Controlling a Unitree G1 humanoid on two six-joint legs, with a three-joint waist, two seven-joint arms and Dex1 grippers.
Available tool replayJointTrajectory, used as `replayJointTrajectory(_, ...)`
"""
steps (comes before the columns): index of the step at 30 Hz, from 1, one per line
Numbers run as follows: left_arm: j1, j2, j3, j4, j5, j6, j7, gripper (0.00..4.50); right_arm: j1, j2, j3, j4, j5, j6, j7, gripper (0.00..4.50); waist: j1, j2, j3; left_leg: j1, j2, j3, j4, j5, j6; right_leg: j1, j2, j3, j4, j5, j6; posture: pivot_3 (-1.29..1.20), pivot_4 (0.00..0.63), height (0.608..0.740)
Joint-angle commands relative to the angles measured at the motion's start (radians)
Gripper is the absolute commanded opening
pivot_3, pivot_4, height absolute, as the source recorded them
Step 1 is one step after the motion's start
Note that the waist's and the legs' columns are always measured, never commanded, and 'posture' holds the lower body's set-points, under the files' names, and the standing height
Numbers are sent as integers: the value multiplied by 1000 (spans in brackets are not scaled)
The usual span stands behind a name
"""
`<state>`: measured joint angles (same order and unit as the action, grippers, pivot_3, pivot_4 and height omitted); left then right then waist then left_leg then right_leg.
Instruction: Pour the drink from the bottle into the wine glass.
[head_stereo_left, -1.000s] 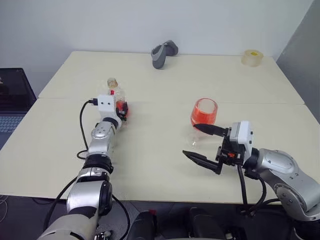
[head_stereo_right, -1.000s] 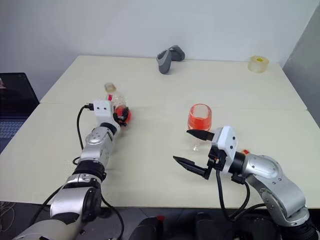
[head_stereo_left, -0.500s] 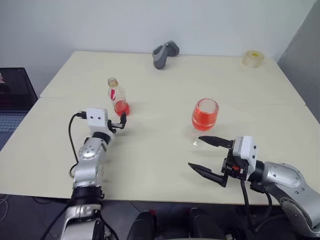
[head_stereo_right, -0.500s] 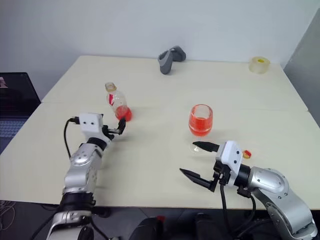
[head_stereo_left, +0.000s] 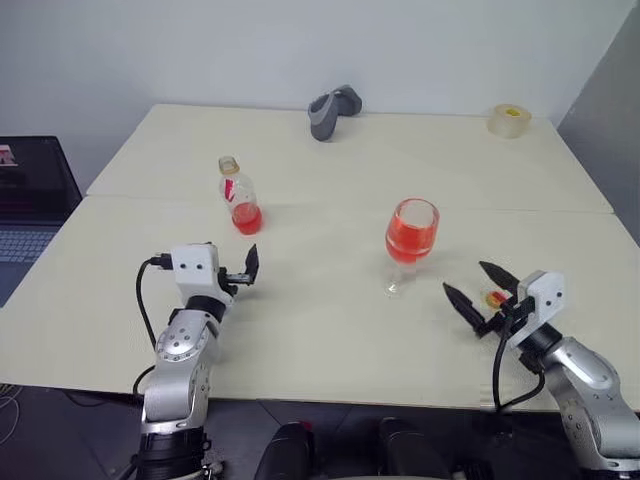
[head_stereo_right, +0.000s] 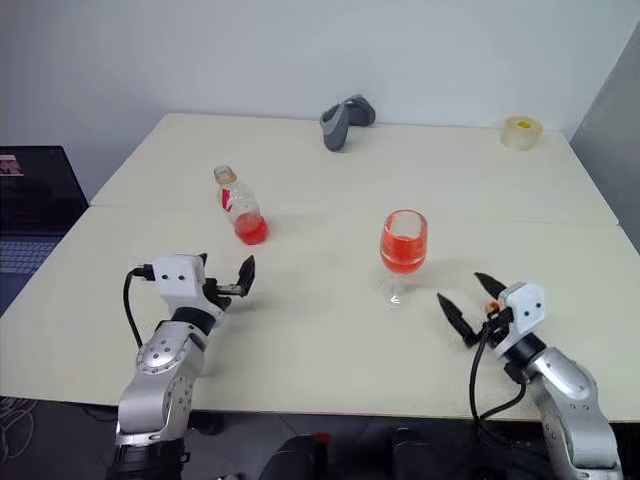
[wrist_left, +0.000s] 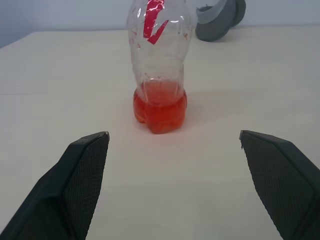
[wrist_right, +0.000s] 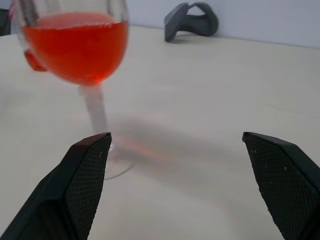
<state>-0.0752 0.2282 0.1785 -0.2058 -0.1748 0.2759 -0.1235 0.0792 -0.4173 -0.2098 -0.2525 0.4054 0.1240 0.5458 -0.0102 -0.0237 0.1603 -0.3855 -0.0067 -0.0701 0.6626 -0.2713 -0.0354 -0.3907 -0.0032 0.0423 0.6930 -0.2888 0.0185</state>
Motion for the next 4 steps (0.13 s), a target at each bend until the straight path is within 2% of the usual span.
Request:
replayJointTrajectory(1, 6, 0, 15, -51, 10, -37, 10, 4479, -48, 13, -32, 25, -14, -45, -34, 4500, 1, 0, 0, 3, 0, 0, -1, 0, 0, 3, 0, 0, -2, 0, 0, 0, 150, 740)
replayJointTrajectory(4, 15, -3, 20, -54, 17, -74, 16, 4479, -72, 17, -27, 54, -23, -58, -37, 4500, 2, 0, 0, 4, 0, 0, -1, 0, 0, 5, 0, -1, -4, 0, 0, 0, 150, 740)
